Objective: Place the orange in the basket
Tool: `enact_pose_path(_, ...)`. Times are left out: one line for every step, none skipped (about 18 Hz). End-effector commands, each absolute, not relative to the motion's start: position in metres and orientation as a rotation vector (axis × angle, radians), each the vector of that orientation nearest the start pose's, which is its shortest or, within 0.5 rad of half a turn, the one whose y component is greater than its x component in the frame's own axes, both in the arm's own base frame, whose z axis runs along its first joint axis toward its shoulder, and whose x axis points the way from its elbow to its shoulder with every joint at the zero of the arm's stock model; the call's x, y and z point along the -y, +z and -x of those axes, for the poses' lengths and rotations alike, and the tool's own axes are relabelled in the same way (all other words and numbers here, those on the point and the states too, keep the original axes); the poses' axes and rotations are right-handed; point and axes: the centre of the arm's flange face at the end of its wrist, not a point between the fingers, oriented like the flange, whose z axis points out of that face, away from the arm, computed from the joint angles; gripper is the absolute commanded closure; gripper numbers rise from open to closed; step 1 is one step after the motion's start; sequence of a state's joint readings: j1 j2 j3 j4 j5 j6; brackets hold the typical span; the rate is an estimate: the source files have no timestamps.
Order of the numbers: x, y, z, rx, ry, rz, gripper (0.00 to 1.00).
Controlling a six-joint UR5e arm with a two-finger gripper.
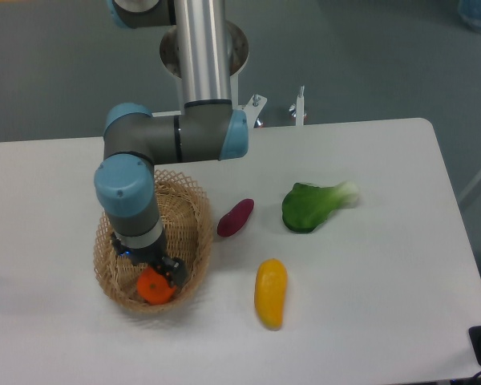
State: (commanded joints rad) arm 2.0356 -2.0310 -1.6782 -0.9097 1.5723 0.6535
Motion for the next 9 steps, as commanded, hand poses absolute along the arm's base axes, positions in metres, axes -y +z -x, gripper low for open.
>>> enact_pose_path(-0.621,0.244,0.162,-0.286,0.079,3.047,0.12)
enact_pose_path(-0.621,0.245,0.162,-0.286,0.084,3.045,0.05)
enact_pose_path(-0.621,0.249,0.163,-0.281,0.081,3.040,0.00)
enact_pose_path(-0.619,0.258,0.164,-0.275,0.090,3.028,0.00)
enact_pose_path(-0.618,0.263,0.168,-0.263,0.097,3.022,0.00)
enact_pose_path(-0.614,0.267,0.178,-0.235,0.103,3.019,0.00)
enact_pose_path(-0.610,0.277,0.197,-0.182,0.112,3.005,0.00)
enact_pose_path(-0.601,0.286,0.216,-0.128,0.102,2.992,0.00)
enact_pose_path(-0.594,0.295,0.233,-0.082,0.084,2.971,0.00)
